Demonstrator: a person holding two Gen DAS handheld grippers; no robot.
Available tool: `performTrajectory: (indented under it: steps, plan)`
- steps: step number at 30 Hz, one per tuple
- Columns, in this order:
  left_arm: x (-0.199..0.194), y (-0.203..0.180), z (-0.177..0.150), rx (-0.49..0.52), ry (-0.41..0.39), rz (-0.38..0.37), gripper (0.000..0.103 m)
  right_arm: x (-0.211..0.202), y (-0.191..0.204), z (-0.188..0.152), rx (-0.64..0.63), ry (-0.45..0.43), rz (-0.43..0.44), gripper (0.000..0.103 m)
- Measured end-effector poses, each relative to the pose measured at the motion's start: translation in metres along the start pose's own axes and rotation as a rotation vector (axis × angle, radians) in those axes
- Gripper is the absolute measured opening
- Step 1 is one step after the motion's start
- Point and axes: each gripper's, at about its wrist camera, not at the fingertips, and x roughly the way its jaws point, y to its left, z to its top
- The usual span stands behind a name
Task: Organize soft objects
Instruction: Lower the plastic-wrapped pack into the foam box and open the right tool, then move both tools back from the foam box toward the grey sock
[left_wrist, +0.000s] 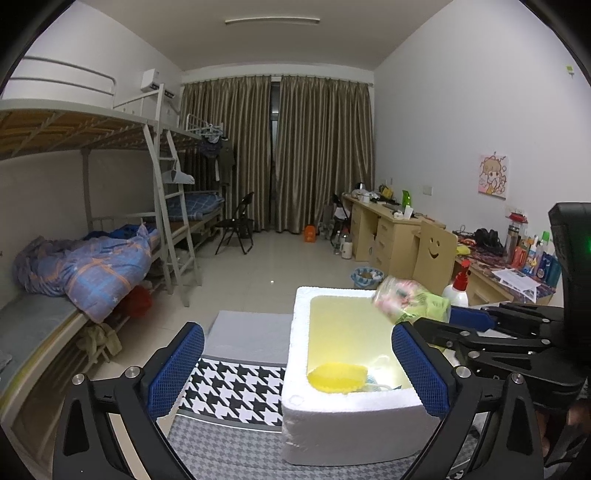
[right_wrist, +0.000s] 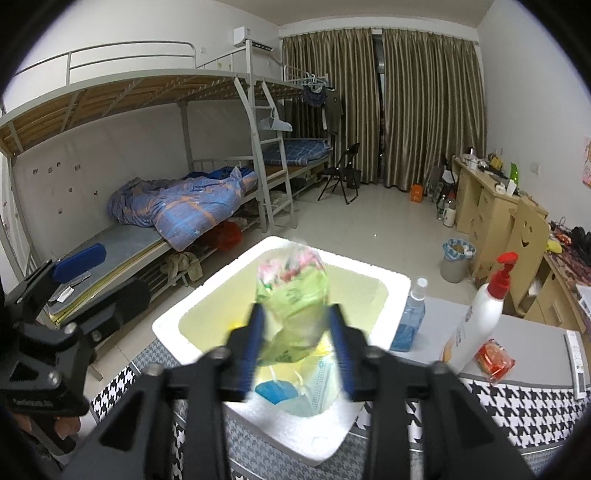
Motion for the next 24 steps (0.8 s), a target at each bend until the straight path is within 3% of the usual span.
performTrajectory:
  steps: [1, 2, 18, 24]
  plan:
    - [-0.001, 0.001, 0.0, -0.002, 0.001, 0.003, 0.102, 0.001, -0.001, 0.0, 0.006, 0.001, 0.007, 0.075]
    - [-0.001, 0.002, -0.001, -0.003, 0.001, 0.001, 0.102, 0.0, -0.001, 0.0, 0.01, -0.005, 0.011, 0.078]
    - [-0.011, 0.002, -0.004, 0.007, 0.002, 0.014, 0.102, -0.015, 0.003, -0.006, -0.008, -0.029, 0.009, 0.078]
    - [-0.016, -0.005, -0.004, 0.022, 0.001, 0.012, 0.102, -0.023, 0.001, -0.011, 0.003, -0.032, 0.005, 0.085]
